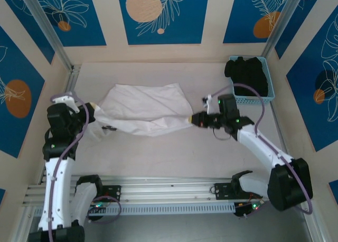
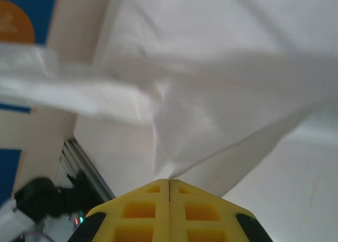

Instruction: Fold the inside-out t-shirt

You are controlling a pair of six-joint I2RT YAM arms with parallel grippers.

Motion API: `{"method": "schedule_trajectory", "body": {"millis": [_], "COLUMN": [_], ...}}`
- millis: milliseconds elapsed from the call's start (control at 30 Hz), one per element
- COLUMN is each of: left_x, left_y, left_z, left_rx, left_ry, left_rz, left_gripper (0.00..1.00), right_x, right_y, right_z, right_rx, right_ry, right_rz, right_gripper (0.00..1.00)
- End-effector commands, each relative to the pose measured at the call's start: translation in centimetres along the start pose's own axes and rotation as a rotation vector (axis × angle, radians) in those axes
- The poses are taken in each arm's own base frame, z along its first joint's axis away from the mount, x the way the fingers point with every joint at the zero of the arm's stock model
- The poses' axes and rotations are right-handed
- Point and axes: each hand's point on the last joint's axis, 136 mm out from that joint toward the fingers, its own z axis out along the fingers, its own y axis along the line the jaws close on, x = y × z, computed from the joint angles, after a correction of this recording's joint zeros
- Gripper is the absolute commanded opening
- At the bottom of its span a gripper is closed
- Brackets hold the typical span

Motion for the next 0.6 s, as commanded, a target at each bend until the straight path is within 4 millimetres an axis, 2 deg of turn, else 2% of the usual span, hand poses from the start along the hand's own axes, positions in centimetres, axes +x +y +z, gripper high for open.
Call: {"method": "schedule_trajectory", "body": {"millis": [0,100,233,467,567], "left_x": [3.6,5.1,5.5,5.6,5.5], "left_y": [1.9,1.6,1.3,1.1,1.1], "left_z": [1.3,2.1,2.5,2.5,2.5], "left_rx": [-0.036,0.006,0.034,0.044,0.045], "left_ry": [0.094,0.143,0.164,0.17,0.167], "left_rz": [-0.029,-0.055,-0.062,-0.051,-0.047], "left_gripper": [0.0,0.0,0.0,0.0,0.0], "right_x": [7.6,8.8,8.9,8.2,8.6], "right_y": [-5.1,-6.5,-7.4,-7.2,-7.7], "right_z": [1.6,2.1,2.8,3.2,3.1], "right_rx": [0.1,0.13,0.15,0.135,0.162], "right_ry": [0.185,0.192,0.2,0.19,0.208], "right_rz": [0.23,0.269,0.278,0.256,0.269], "right_gripper": [0.0,0.02,0.04,0.2,0.27]}}
